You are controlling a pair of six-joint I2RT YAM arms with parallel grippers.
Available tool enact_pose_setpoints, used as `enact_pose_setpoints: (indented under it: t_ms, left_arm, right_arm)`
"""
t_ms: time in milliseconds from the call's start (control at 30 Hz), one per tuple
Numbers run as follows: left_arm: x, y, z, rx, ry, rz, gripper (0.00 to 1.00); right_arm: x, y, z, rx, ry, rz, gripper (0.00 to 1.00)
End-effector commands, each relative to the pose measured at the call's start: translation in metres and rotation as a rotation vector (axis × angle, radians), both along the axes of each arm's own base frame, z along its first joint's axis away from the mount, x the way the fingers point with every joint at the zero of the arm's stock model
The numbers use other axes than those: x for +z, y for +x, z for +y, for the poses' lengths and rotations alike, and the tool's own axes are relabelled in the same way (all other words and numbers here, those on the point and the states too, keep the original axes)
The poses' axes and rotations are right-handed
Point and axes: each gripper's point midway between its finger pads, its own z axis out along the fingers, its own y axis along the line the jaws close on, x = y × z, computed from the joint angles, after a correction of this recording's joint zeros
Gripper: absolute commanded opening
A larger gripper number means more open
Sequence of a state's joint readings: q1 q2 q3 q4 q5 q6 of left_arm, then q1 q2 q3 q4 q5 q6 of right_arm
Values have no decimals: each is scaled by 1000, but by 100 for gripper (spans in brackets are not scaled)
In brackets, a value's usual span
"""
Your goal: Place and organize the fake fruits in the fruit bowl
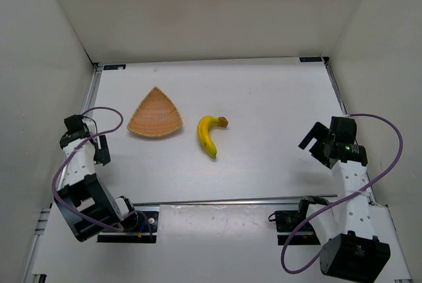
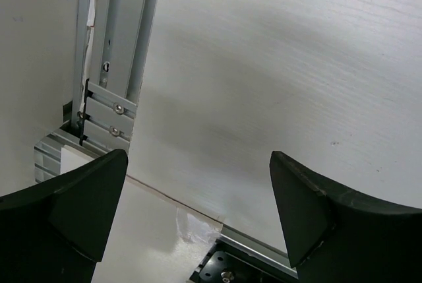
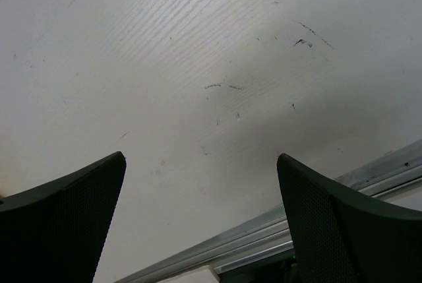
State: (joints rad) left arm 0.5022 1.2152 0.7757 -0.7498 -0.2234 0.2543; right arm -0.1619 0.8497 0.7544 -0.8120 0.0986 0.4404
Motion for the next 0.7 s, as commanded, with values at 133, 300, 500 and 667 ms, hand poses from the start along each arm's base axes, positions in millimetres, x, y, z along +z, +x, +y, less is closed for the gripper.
enact_pose_setpoints:
  t_ms: [133,300,500,667]
  left_arm:
    - [65,57,-14,-184,168,-97,100]
    - [115,130,-91,-477,293,-82,100]
    - [154,206,-299,-931,-9,-220,100]
    - [102,219,-424,-1117,-233,-91,100]
  right_arm:
    - [1,1,-1,11,-17,-18,99]
    - [-2,6,0,16,-8,-10,99]
    - [8,16,7,22,32,-42,99]
    - [15,9,5,11,15,-52,99]
